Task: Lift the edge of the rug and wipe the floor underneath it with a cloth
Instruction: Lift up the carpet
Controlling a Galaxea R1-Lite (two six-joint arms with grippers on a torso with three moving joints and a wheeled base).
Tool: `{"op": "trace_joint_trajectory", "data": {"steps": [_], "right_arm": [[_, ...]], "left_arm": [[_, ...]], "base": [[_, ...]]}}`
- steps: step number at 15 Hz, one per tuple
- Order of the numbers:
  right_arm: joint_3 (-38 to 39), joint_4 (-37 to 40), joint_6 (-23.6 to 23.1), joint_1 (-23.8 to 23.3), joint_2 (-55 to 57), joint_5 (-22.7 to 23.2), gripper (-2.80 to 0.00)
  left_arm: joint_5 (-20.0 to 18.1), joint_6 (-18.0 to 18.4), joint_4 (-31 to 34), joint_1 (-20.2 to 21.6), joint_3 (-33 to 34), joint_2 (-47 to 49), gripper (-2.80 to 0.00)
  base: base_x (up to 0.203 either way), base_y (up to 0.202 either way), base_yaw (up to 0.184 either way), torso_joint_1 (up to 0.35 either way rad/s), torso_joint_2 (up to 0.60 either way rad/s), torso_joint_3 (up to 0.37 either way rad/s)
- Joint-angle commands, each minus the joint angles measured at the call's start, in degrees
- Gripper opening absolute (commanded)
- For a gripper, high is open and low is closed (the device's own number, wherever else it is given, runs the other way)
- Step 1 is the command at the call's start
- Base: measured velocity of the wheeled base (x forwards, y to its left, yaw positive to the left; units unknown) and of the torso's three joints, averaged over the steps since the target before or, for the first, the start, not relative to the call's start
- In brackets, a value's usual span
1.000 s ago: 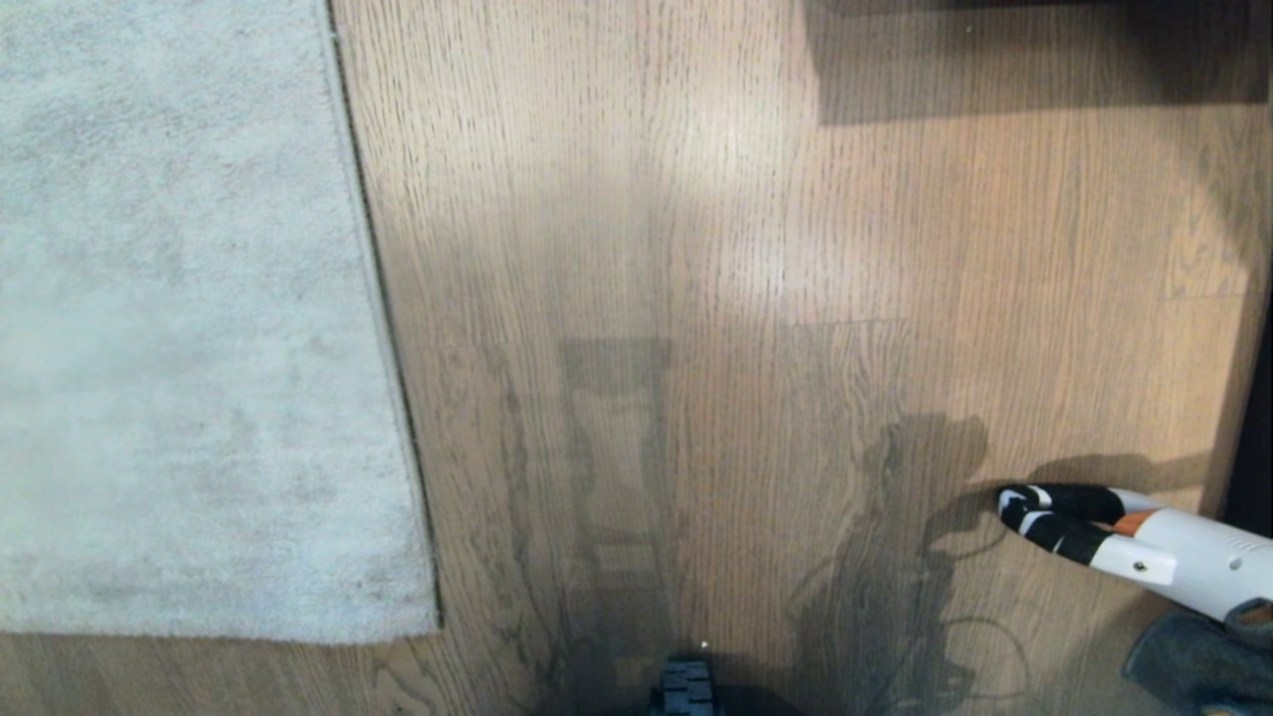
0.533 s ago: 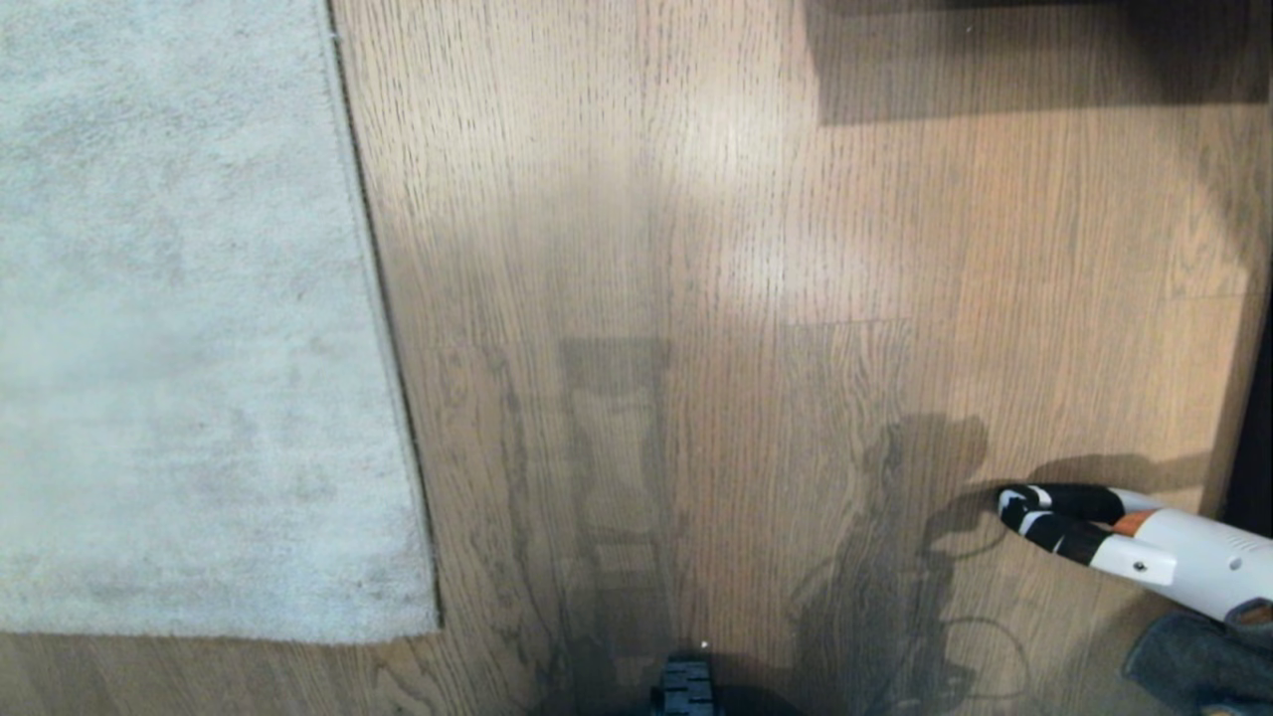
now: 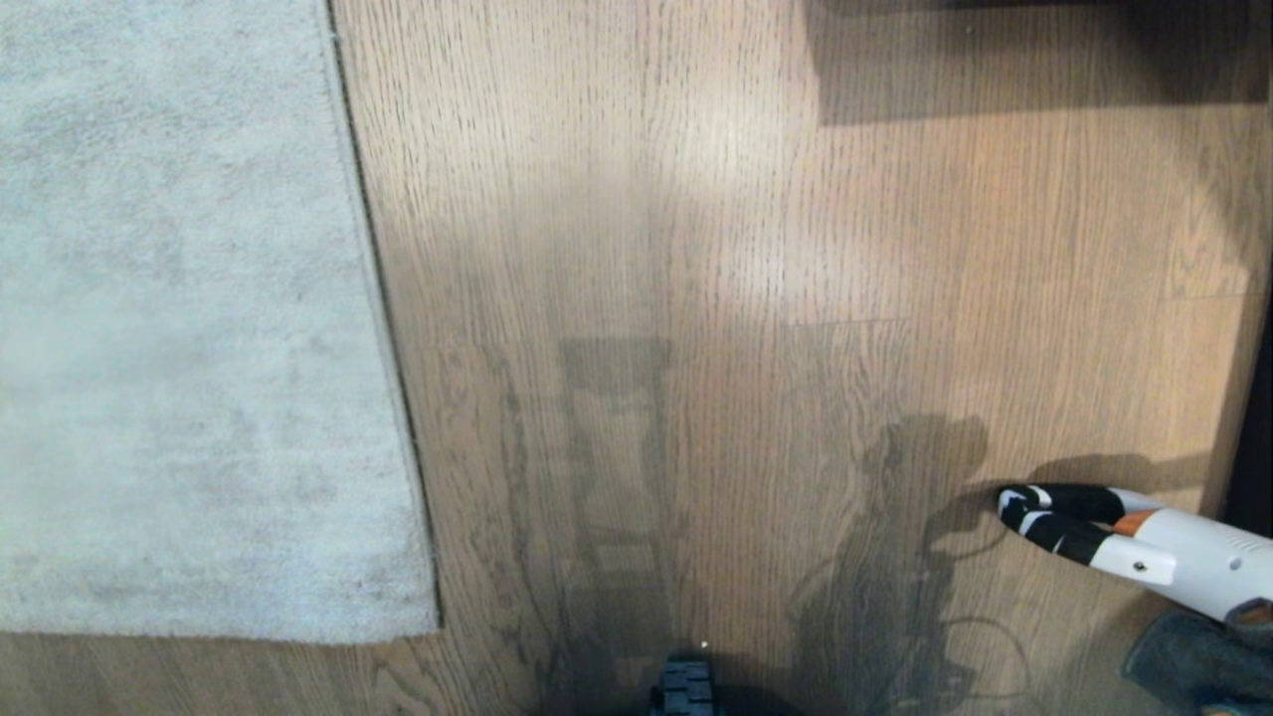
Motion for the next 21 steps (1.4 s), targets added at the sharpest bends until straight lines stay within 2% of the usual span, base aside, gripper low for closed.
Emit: {"op": "trace_joint_trajectory", "data": {"steps": [1,21], "right_arm": [[0.00,0.02,-0.04,0.01,0.07,0.02,-2.80],[0.00,0.02,0.05,0.01,0.07,0.02,-2.80]], "left_arm": [[0.02,-0.08,0.00,-0.07,0.01,0.00,-2.80],[0.05,-0.08,0.00,0.02,0.01,0.00,-2.80]], "base": [[0.000,0.000,0.000,0.000,0.00,0.000],[0.000,0.000,0.000,0.000,0.00,0.000]]}}
